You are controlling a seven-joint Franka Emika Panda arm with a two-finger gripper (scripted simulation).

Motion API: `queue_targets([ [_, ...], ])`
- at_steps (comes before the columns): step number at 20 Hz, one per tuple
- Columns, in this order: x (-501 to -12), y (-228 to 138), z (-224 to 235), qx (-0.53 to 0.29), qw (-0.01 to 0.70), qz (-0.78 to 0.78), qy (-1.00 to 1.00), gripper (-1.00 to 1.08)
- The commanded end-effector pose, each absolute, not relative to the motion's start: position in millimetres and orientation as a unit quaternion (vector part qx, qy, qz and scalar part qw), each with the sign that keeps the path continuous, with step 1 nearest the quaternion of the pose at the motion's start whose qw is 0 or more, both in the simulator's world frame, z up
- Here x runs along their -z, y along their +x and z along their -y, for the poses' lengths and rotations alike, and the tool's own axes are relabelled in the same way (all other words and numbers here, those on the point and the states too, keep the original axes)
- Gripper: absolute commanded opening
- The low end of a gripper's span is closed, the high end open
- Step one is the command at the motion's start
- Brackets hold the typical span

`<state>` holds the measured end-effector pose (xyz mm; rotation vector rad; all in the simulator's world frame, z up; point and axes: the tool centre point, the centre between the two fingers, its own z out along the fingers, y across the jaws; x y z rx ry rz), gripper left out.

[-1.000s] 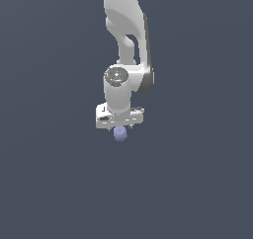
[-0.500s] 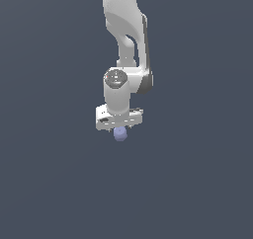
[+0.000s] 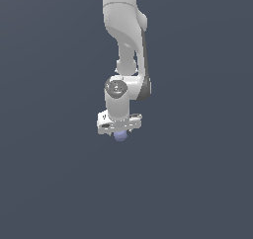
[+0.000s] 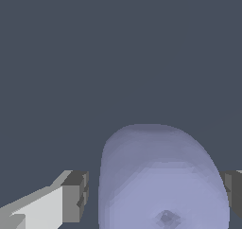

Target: Pick up the object and move it to a goal position.

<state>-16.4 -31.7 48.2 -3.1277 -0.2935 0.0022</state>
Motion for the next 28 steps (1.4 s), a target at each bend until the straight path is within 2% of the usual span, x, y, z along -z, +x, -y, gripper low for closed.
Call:
queue_targets([
  [1, -41, -16, 32, 0.0, 0.0, 0.094, -0.996, 1.0],
  [4, -39, -15, 32, 0.0, 0.0, 0.094, -0.996, 1.0],
  [5, -39, -15, 32, 0.0, 0.0, 0.094, -0.996, -1.0],
  [19, -46, -14, 29, 0.0, 0.0, 0.094, -0.996, -1.0],
  [28, -96, -3, 1, 0.0, 0.0, 0.094, -0.996, -1.0],
])
